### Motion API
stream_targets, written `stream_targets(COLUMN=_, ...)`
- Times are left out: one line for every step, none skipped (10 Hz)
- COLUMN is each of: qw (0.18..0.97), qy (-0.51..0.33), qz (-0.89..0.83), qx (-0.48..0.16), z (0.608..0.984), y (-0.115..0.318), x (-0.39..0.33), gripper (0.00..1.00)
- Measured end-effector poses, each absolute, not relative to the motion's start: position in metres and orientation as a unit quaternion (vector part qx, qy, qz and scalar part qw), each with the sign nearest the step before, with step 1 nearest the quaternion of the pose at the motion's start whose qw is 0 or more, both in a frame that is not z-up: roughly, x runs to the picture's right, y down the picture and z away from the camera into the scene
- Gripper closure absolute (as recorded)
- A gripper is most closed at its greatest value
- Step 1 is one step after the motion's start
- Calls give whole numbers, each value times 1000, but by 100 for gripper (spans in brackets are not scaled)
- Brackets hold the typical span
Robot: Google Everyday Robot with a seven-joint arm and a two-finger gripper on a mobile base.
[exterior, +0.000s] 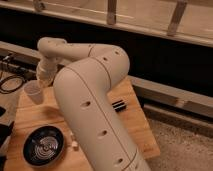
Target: Pick up the ceramic cup
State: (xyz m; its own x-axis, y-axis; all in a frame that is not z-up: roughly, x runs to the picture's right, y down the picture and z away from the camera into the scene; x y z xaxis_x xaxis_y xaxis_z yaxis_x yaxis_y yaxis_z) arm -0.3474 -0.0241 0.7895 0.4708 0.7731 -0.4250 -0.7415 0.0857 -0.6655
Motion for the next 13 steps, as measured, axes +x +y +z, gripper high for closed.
stream_targets(qw=737, qy=-19, qz=513, qx=-439, z=788, y=-26, x=-348, gripper=83)
stream_targets(qw=738, qy=-22, qz=512, qx=-439, z=785, y=-29, x=-347, gripper=83)
stream_targets(qw=738, qy=-24, qz=512, qx=-439, z=784, y=-32, x=-345, gripper=83)
stream_targets(qw=738, qy=-25, qz=511, qx=-439, z=783, y=-33, x=-345, gripper=83)
stream_targets(qw=739, qy=-27, qz=509, qx=-440, z=781, y=-34, x=-347, gripper=83)
stream_targets(qw=740, qy=-29, qz=507, qx=-441, z=780, y=-35, x=-349, gripper=83)
stream_targets(qw=740, qy=-31, qz=506, qx=-442, z=779, y=-37, x=-349, gripper=83)
stream_targets(qw=740, qy=-31, qz=506, qx=-442, z=779, y=-37, x=-348, gripper=83)
stream_targets(qw=740, qy=-32, qz=506, qx=-442, z=779, y=-39, x=-347, gripper=83)
stream_targets(qw=741, qy=-33, qz=505, qx=-442, z=778, y=-39, x=-348, gripper=83)
stream_targets(qw=741, qy=-34, qz=504, qx=-443, z=778, y=-39, x=-350, gripper=83)
stream_targets(qw=742, qy=-35, qz=501, qx=-443, z=776, y=-39, x=-352, gripper=83)
stream_targets(qw=742, qy=-36, qz=501, qx=-444, z=776, y=-39, x=-353, gripper=83)
